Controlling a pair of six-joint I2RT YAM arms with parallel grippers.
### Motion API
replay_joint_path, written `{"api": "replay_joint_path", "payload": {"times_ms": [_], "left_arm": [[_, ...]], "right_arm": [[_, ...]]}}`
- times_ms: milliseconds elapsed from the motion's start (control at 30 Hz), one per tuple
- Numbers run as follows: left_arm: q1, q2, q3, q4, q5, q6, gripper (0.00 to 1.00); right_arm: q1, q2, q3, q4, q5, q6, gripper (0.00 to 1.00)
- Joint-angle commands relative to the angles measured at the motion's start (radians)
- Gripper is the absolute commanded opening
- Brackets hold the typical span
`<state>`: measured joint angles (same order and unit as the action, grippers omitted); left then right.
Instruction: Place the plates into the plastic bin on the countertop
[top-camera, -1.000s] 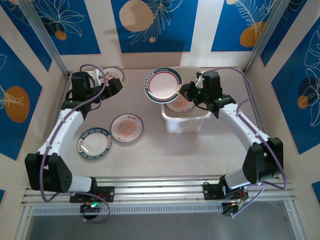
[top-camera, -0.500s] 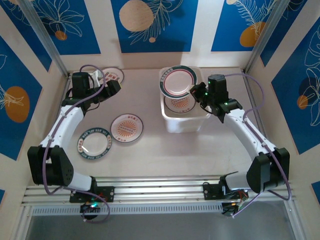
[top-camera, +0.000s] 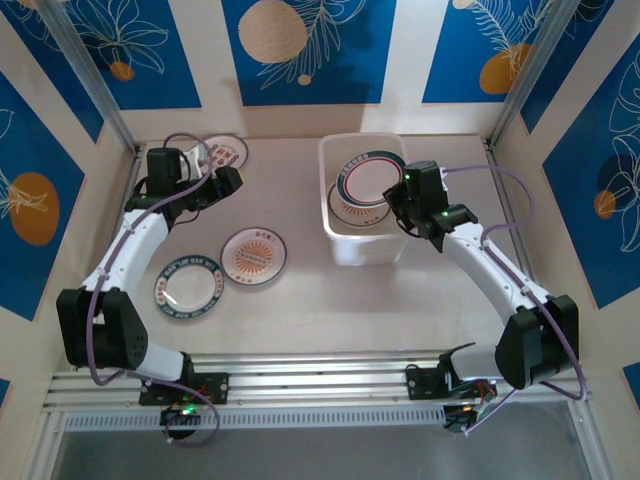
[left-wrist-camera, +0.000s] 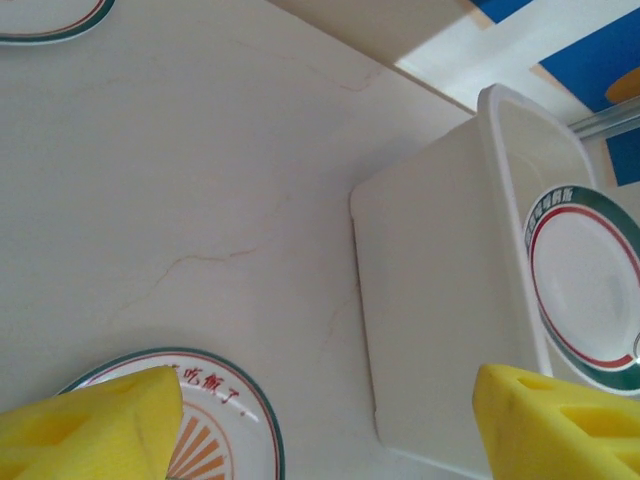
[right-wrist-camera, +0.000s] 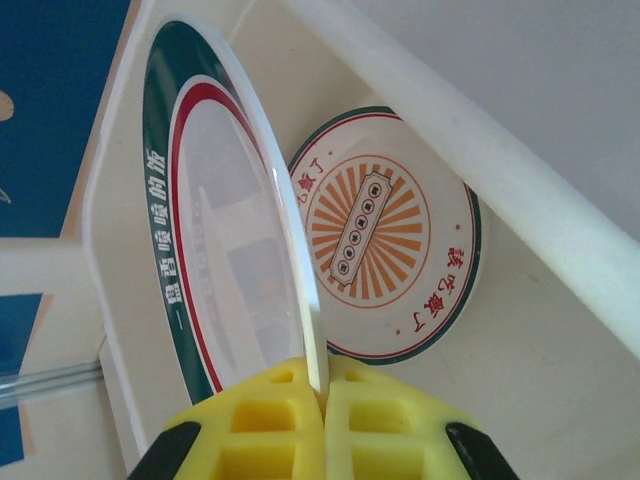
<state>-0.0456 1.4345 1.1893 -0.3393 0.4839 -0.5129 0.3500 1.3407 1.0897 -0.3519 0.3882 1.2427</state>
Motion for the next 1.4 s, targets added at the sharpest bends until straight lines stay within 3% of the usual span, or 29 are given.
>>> {"api": "replay_joint_path", "payload": {"times_ms": [0,567,1033,1267,1367], "left_arm": [[0.013,-0.054,-0.032,-0.066,-0.032,0.053,0.77],[0.027,-0.165,-0.122,-0.103,-0.068,0.056,0.77],[0.032,-0.176,-0.129,-0.135,-0.080,0.070,0.77],[0.033,-0.177,-0.131,-0.140,-0.080,0.071,0.77],[0.033,-0.181,-0.133,-0.141,-0.083,0.069,0.77]], "right_arm": [[0.010,0.031,0.017,0.005,0.088,0.080,0.00],[0.082,0.287,0.249,-0.196,0.245,0.287,0.00],[0.119,0.476,0.394,-0.294,0.302,0.437,0.00],[0.130,0.516,0.406,-0.305,0.297,0.481,0.17],[0.133,0.508,0.404,-0.312,0.304,0.489,0.32]]}}
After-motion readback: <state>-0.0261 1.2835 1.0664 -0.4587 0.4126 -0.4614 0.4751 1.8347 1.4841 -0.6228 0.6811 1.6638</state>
